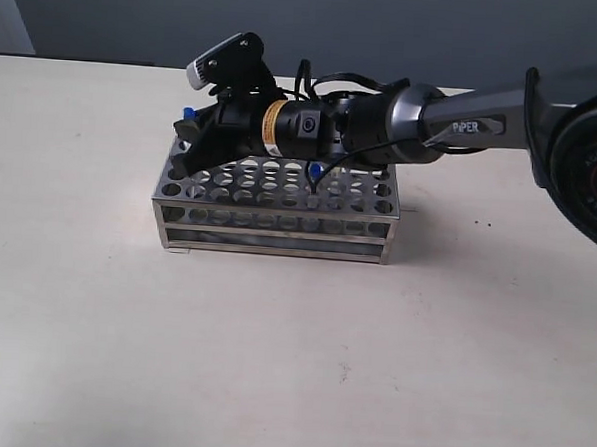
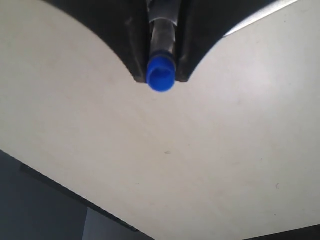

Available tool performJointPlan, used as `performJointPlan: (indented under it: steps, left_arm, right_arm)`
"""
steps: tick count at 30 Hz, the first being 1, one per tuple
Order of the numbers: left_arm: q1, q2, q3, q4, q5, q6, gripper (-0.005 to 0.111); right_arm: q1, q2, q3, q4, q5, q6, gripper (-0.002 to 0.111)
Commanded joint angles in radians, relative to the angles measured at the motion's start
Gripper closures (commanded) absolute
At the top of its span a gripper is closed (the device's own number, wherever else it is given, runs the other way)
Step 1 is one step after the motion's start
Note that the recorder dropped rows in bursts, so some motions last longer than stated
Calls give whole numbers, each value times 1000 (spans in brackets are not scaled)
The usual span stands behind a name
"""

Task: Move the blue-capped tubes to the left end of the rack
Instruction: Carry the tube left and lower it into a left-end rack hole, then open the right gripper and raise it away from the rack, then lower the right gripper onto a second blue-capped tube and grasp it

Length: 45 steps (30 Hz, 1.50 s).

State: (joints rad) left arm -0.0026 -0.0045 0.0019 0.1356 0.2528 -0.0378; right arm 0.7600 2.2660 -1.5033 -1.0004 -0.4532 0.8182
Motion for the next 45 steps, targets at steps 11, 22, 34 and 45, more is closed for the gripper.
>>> performJointPlan:
  steps: [11,22,34,45]
  left_arm:
    - [-7,4,-2,0,-14,-3,106]
    - [-7,4,-2,0,-14,-3,106]
    - [-7,4,-2,0,-14,-3,106]
    - [-7,4,-2,0,-14,-3,106]
  right_arm:
    - [-4,-49,0,-5,24,5,80]
    - [-4,-380,55,-49,324,-5,80]
    - [-127,-655,484,24,185,-23,81]
    - [-213,-626,762,425,-224,-437,81]
